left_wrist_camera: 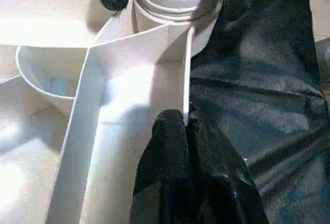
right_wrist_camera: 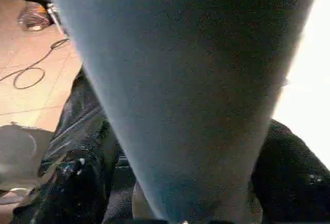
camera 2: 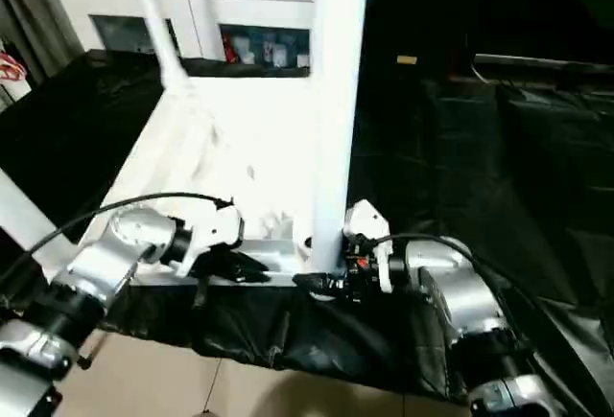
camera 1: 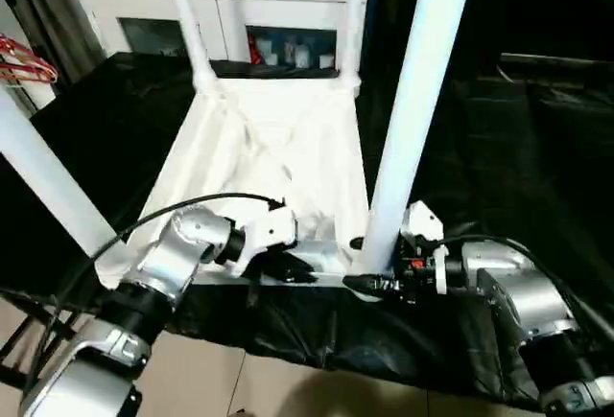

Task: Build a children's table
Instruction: Rotate leg to tighten

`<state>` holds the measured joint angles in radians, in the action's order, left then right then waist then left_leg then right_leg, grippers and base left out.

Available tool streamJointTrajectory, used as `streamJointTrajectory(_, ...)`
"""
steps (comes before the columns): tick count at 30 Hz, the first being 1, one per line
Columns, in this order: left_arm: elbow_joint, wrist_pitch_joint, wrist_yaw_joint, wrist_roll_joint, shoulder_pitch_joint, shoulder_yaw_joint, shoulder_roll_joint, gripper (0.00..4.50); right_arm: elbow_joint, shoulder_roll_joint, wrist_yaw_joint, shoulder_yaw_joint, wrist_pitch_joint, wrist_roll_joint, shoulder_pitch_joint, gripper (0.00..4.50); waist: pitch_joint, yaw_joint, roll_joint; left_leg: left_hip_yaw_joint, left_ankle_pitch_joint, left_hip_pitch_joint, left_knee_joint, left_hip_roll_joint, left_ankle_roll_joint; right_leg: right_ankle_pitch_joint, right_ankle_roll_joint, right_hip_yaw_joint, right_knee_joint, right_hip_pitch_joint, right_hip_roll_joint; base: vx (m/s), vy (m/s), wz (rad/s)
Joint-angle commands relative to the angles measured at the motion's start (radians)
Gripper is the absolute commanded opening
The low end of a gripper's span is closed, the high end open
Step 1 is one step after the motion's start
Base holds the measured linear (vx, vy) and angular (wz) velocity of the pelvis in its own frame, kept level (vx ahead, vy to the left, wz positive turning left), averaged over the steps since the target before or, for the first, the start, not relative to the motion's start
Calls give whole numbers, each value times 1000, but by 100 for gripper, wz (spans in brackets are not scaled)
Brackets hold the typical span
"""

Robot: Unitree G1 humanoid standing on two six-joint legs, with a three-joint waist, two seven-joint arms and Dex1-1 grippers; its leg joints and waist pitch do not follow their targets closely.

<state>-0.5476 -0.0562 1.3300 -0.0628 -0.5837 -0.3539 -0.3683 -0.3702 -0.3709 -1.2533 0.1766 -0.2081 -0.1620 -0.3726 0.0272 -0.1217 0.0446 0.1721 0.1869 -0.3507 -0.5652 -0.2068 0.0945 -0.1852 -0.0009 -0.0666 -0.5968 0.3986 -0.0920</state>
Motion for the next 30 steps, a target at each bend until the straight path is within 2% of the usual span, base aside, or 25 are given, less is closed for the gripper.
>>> streamJointTrajectory(1, -27, 9, -61, -16, -42, 2, 11, 0, 7, 39, -105, 135, -6, -7, 4, 308, -48, -2, -27, 4, 181, -5, 59, -19, -66, -189, -217, 35, 66, -50, -47, 0, 0, 0)
streamJointTrajectory(3, -29, 8, -64, -15, -41, 4, 13, 0, 2, 40, -105, 135, -4, -8, 4, 290, -47, -6, -21, 3, 182, -5, 60, -20, -65, -208, -211, 35, 66, -50, -50, 0, 0, 0)
streamJointTrajectory(8, -8, -8, -103, -7, -22, 19, 30, 0, -3, 68, -50, 93, 2, -20, 20, 257, -48, -11, -22, 3, 170, -5, 60, -20, -65, -194, -210, 36, 64, -50, -49, 0, 0, 0)
streamJointTrajectory(9, -4, -13, -121, -7, -18, 24, 35, 0, -9, 82, -20, 77, 10, -20, 22, 255, -48, -12, -11, 2, 173, -4, 60, -21, -63, -195, -212, 36, 64, -49, -50, 0, 0, 0)
streamJointTrajectory(10, 0, -19, -136, -6, -14, 28, 42, 0, -16, 95, 11, 62, 16, -19, 24, 254, -48, -11, -15, 4, 179, -4, 60, -21, -62, -198, -211, 37, 67, -48, -50, 0, 0, 0)
streamJointTrajectory(12, 11, -27, -170, -6, -4, 35, 55, 0, -26, 124, 81, 35, 28, -20, 29, 250, -45, -9, -10, 1, 213, -3, 65, -20, -44, -242, -204, 36, 71, -47, -50, 0, 0, 0)
streamJointTrajectory(14, 23, -38, -204, -7, 5, 41, 71, 0, -34, 151, 147, 12, 39, -18, 37, 247, -43, -4, -9, -1, 252, 0, 70, -19, -26, -309, -181, 36, 79, -46, -51, 0, 0, 0)
streamJointTrajectory(15, 33, -45, -225, -10, 12, 42, 81, 0, -34, 165, 182, 4, 46, -14, 45, 247, -42, -2, -2, -2, 260, 1, 71, -19, -22, -320, -178, 36, 80, -45, -51, 0, 0, 0)
streamJointTrajectory(17, 48, -60, -261, -15, 24, 44, 101, 0, -35, 192, 247, -11, 58, -5, 59, 243, -41, 6, -7, -3, 274, -1, 73, -18, -19, -337, -168, 36, 85, -44, -50, 0, 0, 0)
streamJointTrajectory(21, 90, -108, -339, -29, 60, 37, 165, 0, -52, 284, 439, -50, 79, 29, 91, 240, -42, 22, -6, -4, 268, -4, 74, -14, -17, -339, -157, 35, 87, -46, -48, 0, 0, 0)
streamJointTrajectory(22, 92, -110, -344, -30, 62, 37, 168, 0, -53, 290, 450, -52, 79, 31, 92, 240, -41, 26, -5, -3, 266, -5, 74, -15, -18, -336, -156, 36, 88, -43, -47, 0, 0, 0)
streamJointTrajectory(25, 94, -138, -427, -48, 64, 34, 226, 0, -102, 382, 673, -90, 75, 70, 76, 239, -40, 38, -1, -5, 269, -6, 77, -13, -8, -345, -148, 35, 89, -42, -45, 0, 0, 0)
streamJointTrajectory(26, 103, -151, -446, -51, 66, 31, 243, 0, -128, 413, 765, -94, 75, 97, 64, 239, -40, 40, 5, -6, 275, -5, 77, -12, -3, -352, -145, 35, 89, -41, -45, 0, 0, 0)
streamJointTrajectory(27, 106, -153, -447, -51, 66, 30, 245, 0, -132, 418, 779, -94, 77, 103, 62, 239, -40, 46, 3, -6, 290, -3, 78, -11, 3, -368, -139, 34, 93, -39, -45, 0, 0, 0)
streamJointTrajectory(29, 103, -157, -452, -49, 63, 34, 253, 0, -139, 433, 792, -83, 104, 119, 59, 239, -39, 52, 9, -6, 320, -1, 77, -9, -1, -381, -132, 34, 98, -37, -43, 0, 0, 0)
streamJointTrajectory(30, 99, -154, -448, -47, 60, 34, 254, 0, -139, 438, 792, -83, 111, 119, 57, 295, -39, 55, 7, -6, 329, -2, 78, -9, -7, -380, -131, 34, 98, -38, -42, 0, 0, 0)
